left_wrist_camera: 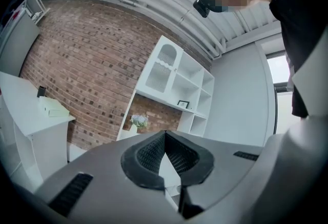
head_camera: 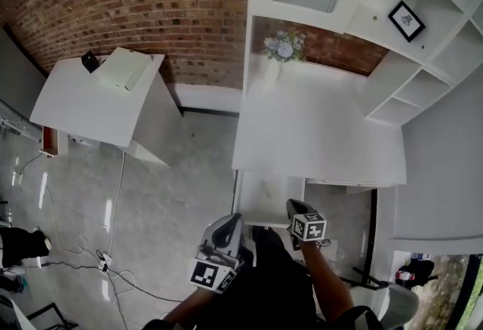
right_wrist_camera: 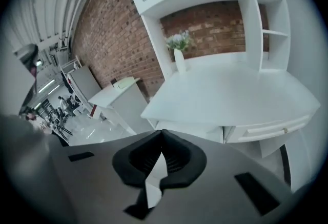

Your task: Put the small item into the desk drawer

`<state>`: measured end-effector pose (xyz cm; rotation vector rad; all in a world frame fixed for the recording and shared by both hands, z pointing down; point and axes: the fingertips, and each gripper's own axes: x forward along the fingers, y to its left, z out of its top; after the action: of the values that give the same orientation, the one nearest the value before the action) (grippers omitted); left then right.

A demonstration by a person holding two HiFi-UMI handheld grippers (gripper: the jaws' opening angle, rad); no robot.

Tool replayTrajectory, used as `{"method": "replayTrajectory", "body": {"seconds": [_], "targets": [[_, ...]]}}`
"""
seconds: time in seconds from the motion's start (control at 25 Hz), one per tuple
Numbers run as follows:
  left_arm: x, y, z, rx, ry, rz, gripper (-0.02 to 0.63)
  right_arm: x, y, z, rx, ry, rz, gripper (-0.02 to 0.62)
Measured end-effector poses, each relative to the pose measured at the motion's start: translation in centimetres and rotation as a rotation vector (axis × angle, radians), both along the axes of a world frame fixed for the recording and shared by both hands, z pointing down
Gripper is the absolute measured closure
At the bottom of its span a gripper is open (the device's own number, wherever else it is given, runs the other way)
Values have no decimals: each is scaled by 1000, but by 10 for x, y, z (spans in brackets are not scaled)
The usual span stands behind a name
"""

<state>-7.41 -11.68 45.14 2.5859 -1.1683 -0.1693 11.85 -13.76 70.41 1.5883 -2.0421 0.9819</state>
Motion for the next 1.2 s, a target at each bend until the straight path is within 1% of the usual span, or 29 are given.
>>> {"method": "replayTrajectory", "body": {"seconds": [0.12, 0.24, 0.4, 0.52, 0.64, 0.72, 1.0, 1.2], "targets": [[1, 12, 0, -6, 3, 12, 583, -2, 7, -68, 150, 0, 18, 581], [6, 14, -1, 1, -4, 26, 583, -7, 13, -129, 280, 5, 11, 581], [17, 13, -7, 17, -16, 24, 583, -9, 28, -187, 405, 8, 11, 581], [22, 13, -18, 32, -13, -1, 583, -7, 41, -220, 470, 30, 19, 581], [28, 13, -29, 51, -6, -22, 583, -2, 50, -244, 515, 38, 32, 580], [34, 11, -30, 54, -8, -23, 583, 2, 54, -250, 527, 25, 39, 580], [57, 5, -27, 49, -21, -24, 583, 17, 56, -242, 506, 3, 36, 580], [67, 4, -26, 55, -31, -31, 583, 24, 52, -240, 510, -9, 9, 581]]}}
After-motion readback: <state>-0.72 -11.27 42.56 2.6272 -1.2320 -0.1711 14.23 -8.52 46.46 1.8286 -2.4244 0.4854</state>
